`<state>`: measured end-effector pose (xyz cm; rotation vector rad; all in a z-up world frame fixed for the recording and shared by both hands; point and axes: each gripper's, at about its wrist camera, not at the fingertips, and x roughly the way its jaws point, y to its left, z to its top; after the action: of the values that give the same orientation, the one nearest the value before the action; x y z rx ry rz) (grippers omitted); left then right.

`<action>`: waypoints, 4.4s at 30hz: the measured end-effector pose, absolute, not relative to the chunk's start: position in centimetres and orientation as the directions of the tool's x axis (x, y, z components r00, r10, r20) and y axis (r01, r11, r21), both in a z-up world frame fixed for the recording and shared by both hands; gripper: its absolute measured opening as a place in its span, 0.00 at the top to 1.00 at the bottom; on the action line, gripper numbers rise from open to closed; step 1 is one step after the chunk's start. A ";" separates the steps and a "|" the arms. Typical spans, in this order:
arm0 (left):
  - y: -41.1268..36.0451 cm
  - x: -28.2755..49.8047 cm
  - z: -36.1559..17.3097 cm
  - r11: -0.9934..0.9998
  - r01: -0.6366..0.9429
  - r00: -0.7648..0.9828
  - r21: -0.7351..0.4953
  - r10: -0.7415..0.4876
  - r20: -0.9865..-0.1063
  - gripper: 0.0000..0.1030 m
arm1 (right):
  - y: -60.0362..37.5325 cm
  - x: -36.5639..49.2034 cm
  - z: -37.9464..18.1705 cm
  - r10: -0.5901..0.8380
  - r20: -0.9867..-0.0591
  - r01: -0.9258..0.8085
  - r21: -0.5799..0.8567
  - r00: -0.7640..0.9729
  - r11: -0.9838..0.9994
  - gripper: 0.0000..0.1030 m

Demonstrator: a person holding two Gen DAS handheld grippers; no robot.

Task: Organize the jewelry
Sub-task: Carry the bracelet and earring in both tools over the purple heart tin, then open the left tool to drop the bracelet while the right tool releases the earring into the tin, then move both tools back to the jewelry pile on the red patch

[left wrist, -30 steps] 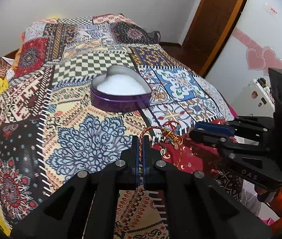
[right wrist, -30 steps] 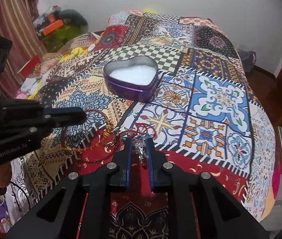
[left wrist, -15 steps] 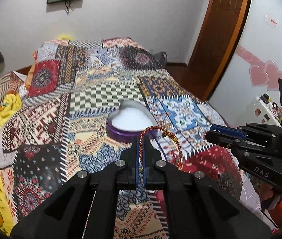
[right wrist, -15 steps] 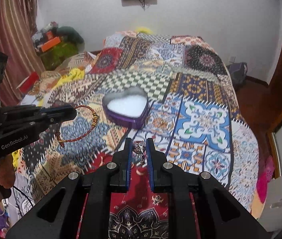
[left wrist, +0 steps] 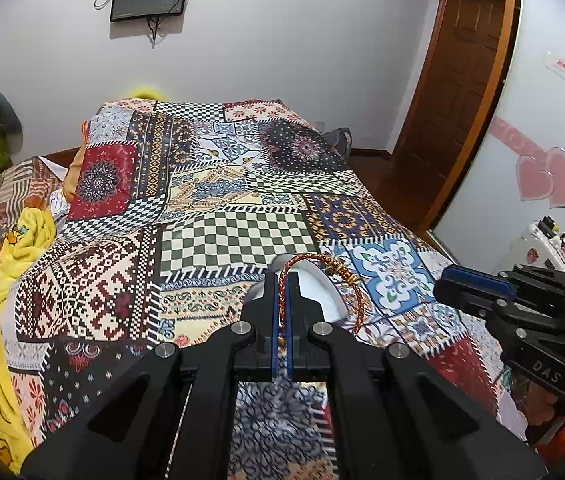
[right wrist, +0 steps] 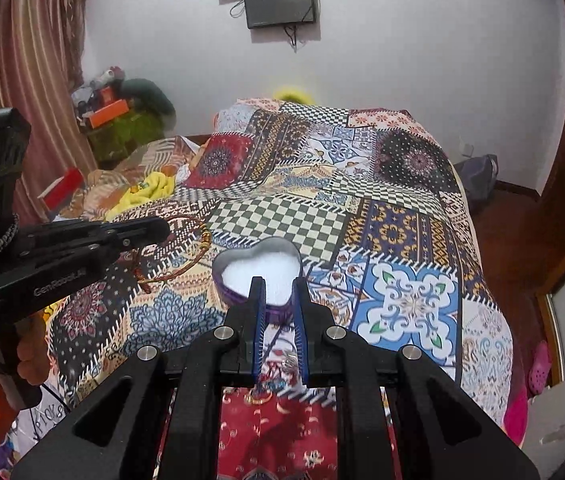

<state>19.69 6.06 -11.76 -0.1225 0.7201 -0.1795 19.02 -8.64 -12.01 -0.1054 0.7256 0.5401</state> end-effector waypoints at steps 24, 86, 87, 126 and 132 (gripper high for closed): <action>6.1 20.5 -15.6 0.977 0.119 0.679 -0.175 -0.209 -0.704 0.99 | -8.9 22.0 -20.4 0.351 -0.848 -0.520 0.108 0.397 0.848 0.73; 4.9 27.3 -18.4 0.980 0.132 0.592 -0.147 -0.197 -0.781 0.98 | -3.5 26.7 -19.1 0.434 -0.821 -0.607 0.139 0.372 0.783 0.86; 4.9 27.3 -18.3 0.981 0.129 0.593 -0.146 -0.195 -0.781 0.98 | -3.5 26.7 -19.0 0.432 -0.821 -0.606 0.138 0.372 0.783 0.86; 2.6 18.0 -14.3 0.983 0.162 0.603 -0.083 -0.165 -0.780 0.69 | -10.1 20.0 -13.9 0.379 -0.759 -0.498 0.084 0.529 0.863 0.67; 1.3 16.9 -16.5 0.975 0.201 0.547 -0.094 -0.191 -0.815 0.69 | -11.1 19.0 -15.4 0.362 -0.783 -0.485 0.090 0.505 0.870 0.67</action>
<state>16.92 1.30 -16.46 0.0107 0.9645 -0.2323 19.03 -11.08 -15.35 -0.1483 0.9073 0.5131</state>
